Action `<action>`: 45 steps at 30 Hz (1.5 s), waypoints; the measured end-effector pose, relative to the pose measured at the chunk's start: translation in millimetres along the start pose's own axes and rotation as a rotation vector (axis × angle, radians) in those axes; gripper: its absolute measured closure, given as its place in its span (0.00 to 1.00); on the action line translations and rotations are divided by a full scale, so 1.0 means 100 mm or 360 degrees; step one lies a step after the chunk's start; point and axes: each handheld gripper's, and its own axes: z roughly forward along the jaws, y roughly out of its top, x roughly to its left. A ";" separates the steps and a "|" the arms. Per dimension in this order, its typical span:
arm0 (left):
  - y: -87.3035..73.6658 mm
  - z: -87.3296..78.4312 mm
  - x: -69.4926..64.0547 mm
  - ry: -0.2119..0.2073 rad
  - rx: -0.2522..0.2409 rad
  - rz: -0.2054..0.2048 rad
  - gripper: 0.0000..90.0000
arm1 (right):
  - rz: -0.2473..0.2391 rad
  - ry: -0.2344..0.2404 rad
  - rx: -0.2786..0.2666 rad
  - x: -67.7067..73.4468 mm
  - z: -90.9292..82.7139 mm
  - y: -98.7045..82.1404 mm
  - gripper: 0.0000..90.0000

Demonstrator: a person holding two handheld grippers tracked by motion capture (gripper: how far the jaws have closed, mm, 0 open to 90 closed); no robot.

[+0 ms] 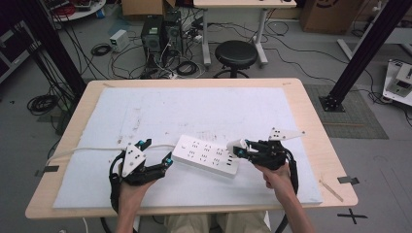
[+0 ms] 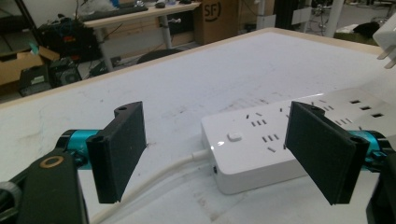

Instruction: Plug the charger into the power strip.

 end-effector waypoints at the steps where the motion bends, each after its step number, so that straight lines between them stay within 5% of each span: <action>1: 0.00 -0.01 0.01 0.0003 0.0003 -0.0014 0.23 | -0.0003 -0.0010 0.0009 0.00 0.00 0.01 0.70; 16: -0.04 -0.12 0.11 0.0057 0.0024 -0.0069 0.26 | -0.0059 -0.0064 0.0104 -0.09 0.06 0.19 0.70; 24: -0.08 -0.19 0.16 0.0093 0.0024 -0.0095 0.25 | -0.0117 -0.0079 0.0253 -0.16 0.15 0.34 0.70; 25: -0.10 -0.22 0.17 0.0105 0.0023 -0.0103 0.26 | -0.0150 -0.0081 0.0333 -0.19 0.22 0.40 0.70; 37: -0.13 -0.29 0.20 0.0111 0.0017 -0.0117 0.25 | -0.0273 -0.0074 0.0533 -0.16 0.44 0.52 0.70; 38: -0.14 -0.30 0.20 0.0109 0.0017 -0.0123 0.26 | -0.0346 -0.0090 0.0647 -0.13 0.55 0.53 0.70; 40: -0.14 -0.30 0.20 0.0111 0.0016 -0.0123 0.26 | -0.0358 -0.0094 0.0667 -0.12 0.56 0.53 0.70; 41: -0.14 -0.31 0.19 0.0113 0.0018 -0.0120 0.26 | -0.0427 -0.0104 0.0747 -0.08 0.63 0.55 0.70; 45: -0.15 -0.31 0.19 0.0111 0.0020 -0.0123 0.26 | -0.0446 -0.0105 0.0774 -0.06 0.66 0.56 0.70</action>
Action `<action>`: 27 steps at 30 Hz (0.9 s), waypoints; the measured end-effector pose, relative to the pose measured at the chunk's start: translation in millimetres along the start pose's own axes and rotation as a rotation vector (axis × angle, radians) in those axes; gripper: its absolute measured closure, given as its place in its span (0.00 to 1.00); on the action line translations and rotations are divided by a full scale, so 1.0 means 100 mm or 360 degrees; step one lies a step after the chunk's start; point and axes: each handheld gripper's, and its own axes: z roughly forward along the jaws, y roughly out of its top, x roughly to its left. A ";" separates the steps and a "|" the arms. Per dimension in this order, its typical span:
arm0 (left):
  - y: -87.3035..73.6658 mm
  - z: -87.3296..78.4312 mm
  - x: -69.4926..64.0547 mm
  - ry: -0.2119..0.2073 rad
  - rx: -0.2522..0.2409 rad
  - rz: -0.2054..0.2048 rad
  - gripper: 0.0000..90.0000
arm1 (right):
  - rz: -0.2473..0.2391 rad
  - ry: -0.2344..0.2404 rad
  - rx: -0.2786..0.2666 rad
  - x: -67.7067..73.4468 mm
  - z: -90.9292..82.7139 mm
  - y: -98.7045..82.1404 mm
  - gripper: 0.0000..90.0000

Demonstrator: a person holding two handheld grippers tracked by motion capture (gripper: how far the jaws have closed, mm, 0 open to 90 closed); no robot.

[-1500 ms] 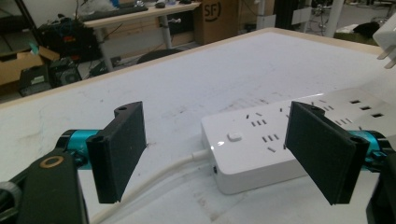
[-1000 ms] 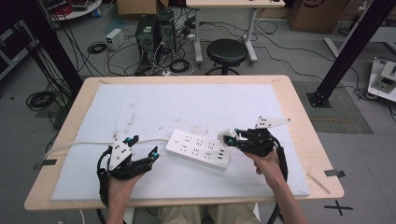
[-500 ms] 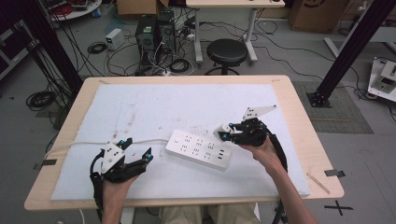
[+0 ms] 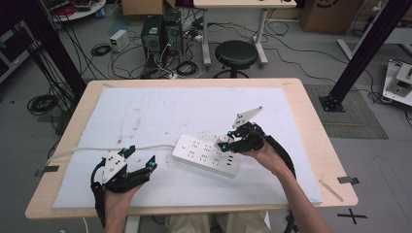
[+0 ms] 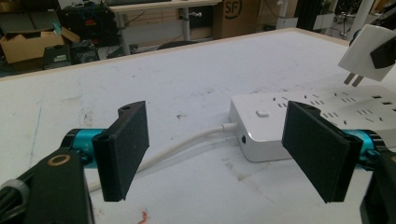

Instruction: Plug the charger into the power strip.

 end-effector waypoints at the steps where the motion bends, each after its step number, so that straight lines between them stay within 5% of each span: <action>1: 0.00 0.00 0.00 -0.0003 -0.0004 0.0000 0.26 | -0.0014 0.0013 0.0034 0.01 0.02 0.03 0.70; 4: -0.01 0.00 -0.01 0.0000 -0.0009 -0.0007 0.26 | -0.0066 0.0014 0.0134 0.03 0.06 0.10 0.70; 27: -0.06 0.02 -0.02 0.0001 0.0002 -0.0029 0.25 | -0.0138 0.0023 0.0307 0.03 0.16 0.18 0.70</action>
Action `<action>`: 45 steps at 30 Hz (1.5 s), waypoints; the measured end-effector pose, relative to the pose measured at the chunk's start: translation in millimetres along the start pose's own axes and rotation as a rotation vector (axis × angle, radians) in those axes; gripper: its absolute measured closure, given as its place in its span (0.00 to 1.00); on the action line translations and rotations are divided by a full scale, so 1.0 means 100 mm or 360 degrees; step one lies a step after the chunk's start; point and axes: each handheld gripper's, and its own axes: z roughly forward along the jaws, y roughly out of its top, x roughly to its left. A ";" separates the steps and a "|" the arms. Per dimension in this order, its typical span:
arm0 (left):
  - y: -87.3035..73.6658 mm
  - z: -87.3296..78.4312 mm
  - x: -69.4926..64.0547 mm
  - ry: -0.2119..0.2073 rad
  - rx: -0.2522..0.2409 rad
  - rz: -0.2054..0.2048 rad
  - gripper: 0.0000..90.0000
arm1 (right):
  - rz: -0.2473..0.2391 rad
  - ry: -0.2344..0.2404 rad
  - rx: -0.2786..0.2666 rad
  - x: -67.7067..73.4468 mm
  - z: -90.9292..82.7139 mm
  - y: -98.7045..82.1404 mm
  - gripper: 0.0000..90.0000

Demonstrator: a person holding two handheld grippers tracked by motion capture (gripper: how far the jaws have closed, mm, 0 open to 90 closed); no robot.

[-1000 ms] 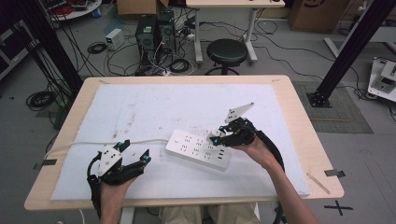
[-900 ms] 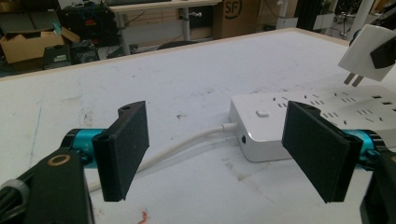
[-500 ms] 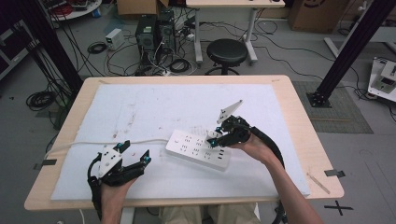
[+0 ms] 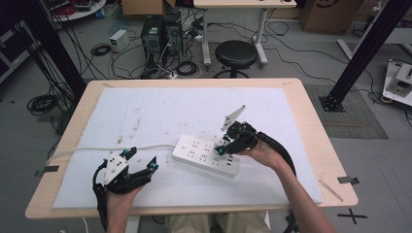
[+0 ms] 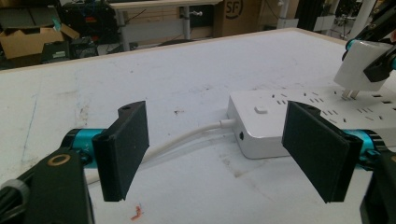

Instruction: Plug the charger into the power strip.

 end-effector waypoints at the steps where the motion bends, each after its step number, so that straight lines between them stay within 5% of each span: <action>1: 0.00 0.00 0.00 0.0001 0.0001 -0.0002 0.26 | 0.0004 0.0005 0.0006 0.00 0.01 0.00 0.70; 9: -0.02 0.00 0.00 -0.0001 0.0002 -0.0017 0.26 | 0.0063 -0.0001 0.0013 0.00 0.03 -0.01 0.70; 15: -0.02 0.02 -0.02 -0.0011 0.0008 -0.0019 0.25 | 0.0028 -0.0035 -0.0038 0.04 0.05 -0.04 0.70; 21: -0.02 0.05 -0.05 -0.0021 0.0010 -0.0014 0.26 | 0.0065 0.0000 -0.0013 0.00 0.05 -0.01 0.71; 30: -0.02 0.04 -0.04 -0.0016 0.0014 -0.0010 0.26 | 0.0022 -0.0023 -0.0007 0.04 0.06 -0.01 0.71; 37: -0.03 0.04 -0.05 -0.0020 0.0018 -0.0018 0.26 | 0.0094 0.0062 -0.0046 -0.06 0.06 -0.04 0.71; 45: -0.03 0.05 -0.06 -0.0024 0.0021 -0.0015 0.26 | 0.0031 0.0003 -0.0032 0.01 0.06 -0.03 0.71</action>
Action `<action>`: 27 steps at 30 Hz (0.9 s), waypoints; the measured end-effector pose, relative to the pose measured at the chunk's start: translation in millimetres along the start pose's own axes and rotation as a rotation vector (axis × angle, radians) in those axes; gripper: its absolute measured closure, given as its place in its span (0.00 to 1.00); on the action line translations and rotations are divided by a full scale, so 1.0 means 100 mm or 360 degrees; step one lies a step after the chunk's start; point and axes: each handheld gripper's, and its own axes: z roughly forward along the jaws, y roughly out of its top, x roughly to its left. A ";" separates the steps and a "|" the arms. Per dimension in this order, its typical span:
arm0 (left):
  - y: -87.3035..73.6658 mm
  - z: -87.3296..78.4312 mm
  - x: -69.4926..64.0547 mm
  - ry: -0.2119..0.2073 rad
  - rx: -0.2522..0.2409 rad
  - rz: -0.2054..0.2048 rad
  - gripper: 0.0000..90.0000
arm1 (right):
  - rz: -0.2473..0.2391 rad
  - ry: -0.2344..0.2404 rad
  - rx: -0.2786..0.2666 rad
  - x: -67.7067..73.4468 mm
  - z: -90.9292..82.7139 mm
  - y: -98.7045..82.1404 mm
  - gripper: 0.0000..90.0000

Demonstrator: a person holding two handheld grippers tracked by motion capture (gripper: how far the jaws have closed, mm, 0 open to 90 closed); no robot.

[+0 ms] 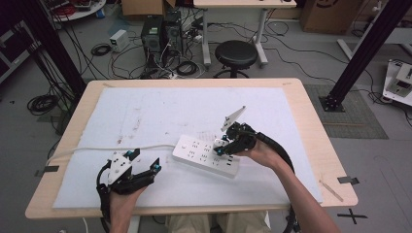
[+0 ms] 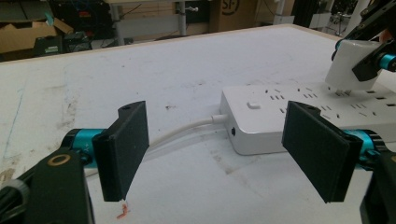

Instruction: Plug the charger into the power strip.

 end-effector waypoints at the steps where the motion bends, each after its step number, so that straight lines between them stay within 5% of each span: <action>1: 0.01 0.00 0.00 -0.0002 0.0002 0.0000 0.26 | 0.0000 0.0000 0.0000 0.00 0.00 0.00 0.71; 3: 0.01 0.00 0.01 0.0000 -0.0003 0.0002 0.26 | -0.0044 -0.0054 -0.0001 0.06 0.00 0.00 0.71; 13: 0.00 -0.05 0.05 0.0014 0.0000 -0.0017 0.26 | 0.0075 0.0047 0.0006 -0.05 0.01 0.01 0.71; 20: -0.01 -0.06 0.07 0.0022 -0.0002 -0.0045 0.27 | 0.0044 -0.0007 0.0002 -0.01 0.01 0.01 0.71; 24: 0.00 -0.03 0.04 0.0012 0.0001 -0.0040 0.27 | -0.0063 -0.0095 -0.0030 0.10 0.02 -0.01 0.71; 27: 0.01 -0.02 0.02 0.0001 0.0004 -0.0040 0.27 | 0.0010 -0.0031 -0.0012 0.03 0.05 -0.06 0.71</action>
